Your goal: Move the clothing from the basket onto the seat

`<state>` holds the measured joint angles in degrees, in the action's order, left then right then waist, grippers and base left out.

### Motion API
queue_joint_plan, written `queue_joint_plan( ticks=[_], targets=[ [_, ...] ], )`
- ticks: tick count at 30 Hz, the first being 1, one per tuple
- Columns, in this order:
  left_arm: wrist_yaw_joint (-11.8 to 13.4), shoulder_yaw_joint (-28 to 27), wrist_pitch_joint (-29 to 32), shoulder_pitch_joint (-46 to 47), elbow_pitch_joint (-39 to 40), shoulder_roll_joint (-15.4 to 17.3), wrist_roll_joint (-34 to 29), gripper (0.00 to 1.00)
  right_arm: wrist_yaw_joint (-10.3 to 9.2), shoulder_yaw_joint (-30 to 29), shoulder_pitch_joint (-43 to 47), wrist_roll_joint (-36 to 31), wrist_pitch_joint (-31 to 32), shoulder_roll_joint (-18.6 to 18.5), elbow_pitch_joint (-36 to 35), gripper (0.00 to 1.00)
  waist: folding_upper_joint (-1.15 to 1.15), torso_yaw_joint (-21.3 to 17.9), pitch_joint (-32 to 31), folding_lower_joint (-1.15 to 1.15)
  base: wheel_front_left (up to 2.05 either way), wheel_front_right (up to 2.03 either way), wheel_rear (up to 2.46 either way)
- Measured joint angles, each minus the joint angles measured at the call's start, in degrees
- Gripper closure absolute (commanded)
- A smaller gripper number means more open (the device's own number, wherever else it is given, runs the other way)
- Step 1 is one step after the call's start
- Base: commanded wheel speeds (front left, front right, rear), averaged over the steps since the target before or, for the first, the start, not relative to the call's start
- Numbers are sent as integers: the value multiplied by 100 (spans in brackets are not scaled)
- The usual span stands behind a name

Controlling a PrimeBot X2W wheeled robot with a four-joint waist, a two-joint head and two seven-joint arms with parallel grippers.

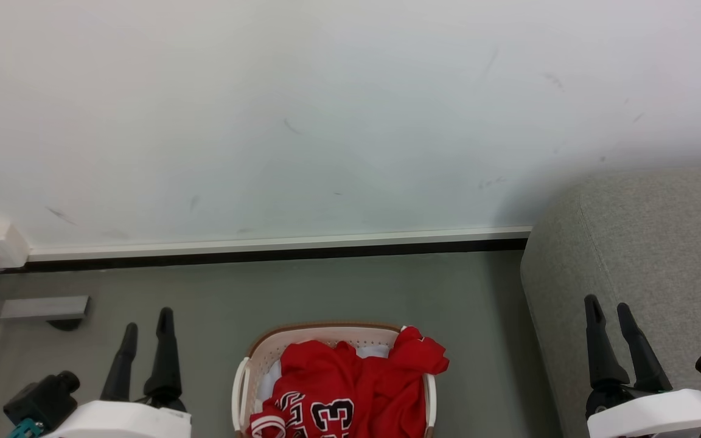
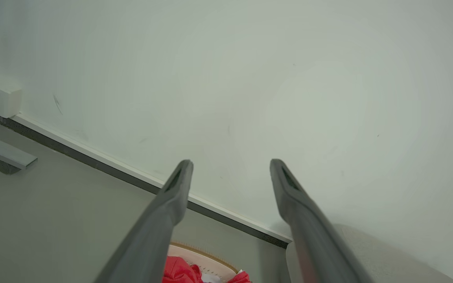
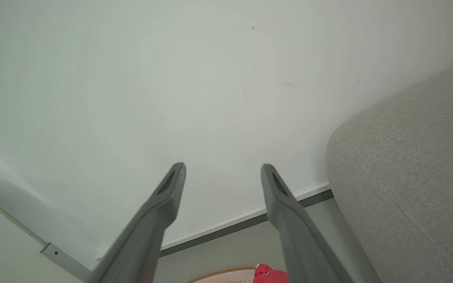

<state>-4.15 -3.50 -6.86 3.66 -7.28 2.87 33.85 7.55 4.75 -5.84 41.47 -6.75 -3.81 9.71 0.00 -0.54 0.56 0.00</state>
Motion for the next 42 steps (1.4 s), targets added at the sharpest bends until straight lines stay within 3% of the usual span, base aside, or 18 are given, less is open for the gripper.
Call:
queue_joint_plan(
  ticks=[15, 42],
  targets=[
    [112, 129, -215, -11, -20, 35, -817, 0, 0, 142, -2, -891, -225, 11, 23, 0, 0, -4, 22, 0, 0, 0, 0],
    [64, 129, -552, -12, 185, 33, -2148, 0, 0, 391, -106, -2057, -571, 25, -23, 0, 0, -18, 32, 0, 0, 0, 0]
  ],
)
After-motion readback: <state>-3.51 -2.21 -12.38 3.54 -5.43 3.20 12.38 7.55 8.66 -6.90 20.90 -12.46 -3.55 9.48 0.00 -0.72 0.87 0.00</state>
